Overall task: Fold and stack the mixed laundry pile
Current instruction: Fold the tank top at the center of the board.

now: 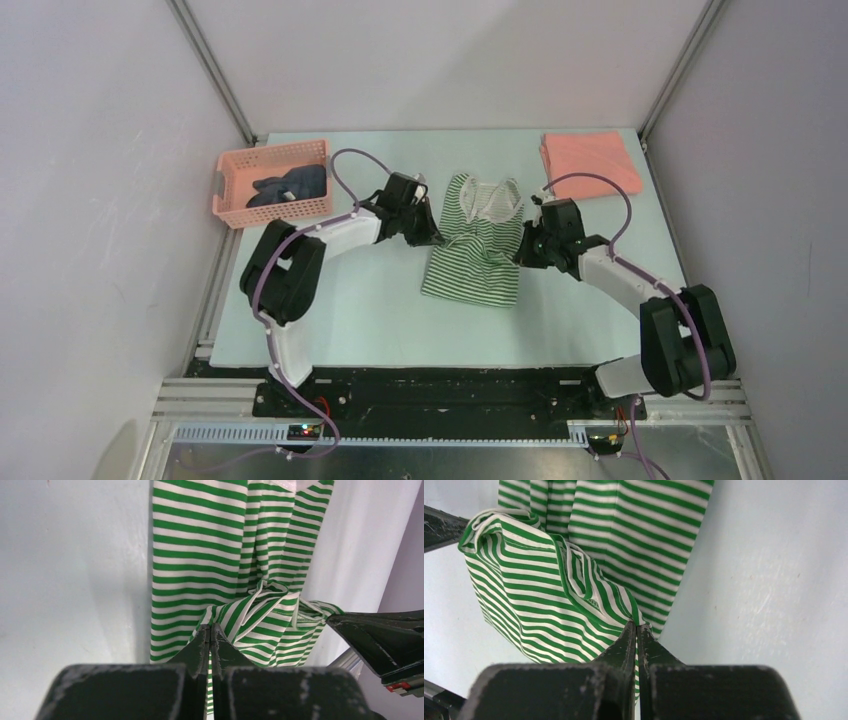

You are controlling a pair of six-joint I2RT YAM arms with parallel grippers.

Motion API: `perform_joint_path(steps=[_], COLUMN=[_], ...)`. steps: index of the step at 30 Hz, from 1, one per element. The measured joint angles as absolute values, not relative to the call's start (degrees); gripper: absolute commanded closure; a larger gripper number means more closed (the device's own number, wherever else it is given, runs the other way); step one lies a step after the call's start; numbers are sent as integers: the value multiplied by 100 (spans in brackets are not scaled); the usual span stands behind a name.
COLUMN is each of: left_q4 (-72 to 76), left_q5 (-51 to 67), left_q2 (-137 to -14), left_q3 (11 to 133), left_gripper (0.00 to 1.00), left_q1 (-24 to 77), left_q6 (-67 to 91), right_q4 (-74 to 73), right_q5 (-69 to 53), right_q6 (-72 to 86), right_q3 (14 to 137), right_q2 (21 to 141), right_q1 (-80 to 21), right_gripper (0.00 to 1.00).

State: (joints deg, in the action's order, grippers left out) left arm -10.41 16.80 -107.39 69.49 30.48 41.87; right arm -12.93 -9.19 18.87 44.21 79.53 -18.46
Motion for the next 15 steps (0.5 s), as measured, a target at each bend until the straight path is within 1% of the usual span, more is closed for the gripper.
perform_joint_path(steps=[9,10,11,12,13,14,15], left_q4=[-1105,-1107,-1111,-1116,-1120,-1131,-1135], left_q5=[1664,1667,1667,1664,1658,1647,1619], left_q2=[-11192,-11246,-11295,-11325,-11345,-11351,-11356], left_q3=[7264,7321,7367,7397,7422,7437,7443], left_gripper=[100,98,95,87,83,76,70], left_q1=[2926,2917,2910,2904,2897,2893,2886], left_q6=[4130,4110,4093,4084,4060,4040,4023], right_q4=[-1127,-1111,-1096,-1079,-1068,-1055,-1044], right_q5=[-1181,-1203,-1229,-1258,-1269,-1288,-1323], right_q6=[1741,1728,1721,1706,1693,1682,1675], right_q3=[4777,4794,4805,4821,4829,4838,4849], right_q2=[8619,8676,8726,8781,8825,8864,8906], right_q1=[-1509,-1487,-1468,-1444,-1428,-1411,-1387], right_gripper=[100,100,98,94,86,81,72])
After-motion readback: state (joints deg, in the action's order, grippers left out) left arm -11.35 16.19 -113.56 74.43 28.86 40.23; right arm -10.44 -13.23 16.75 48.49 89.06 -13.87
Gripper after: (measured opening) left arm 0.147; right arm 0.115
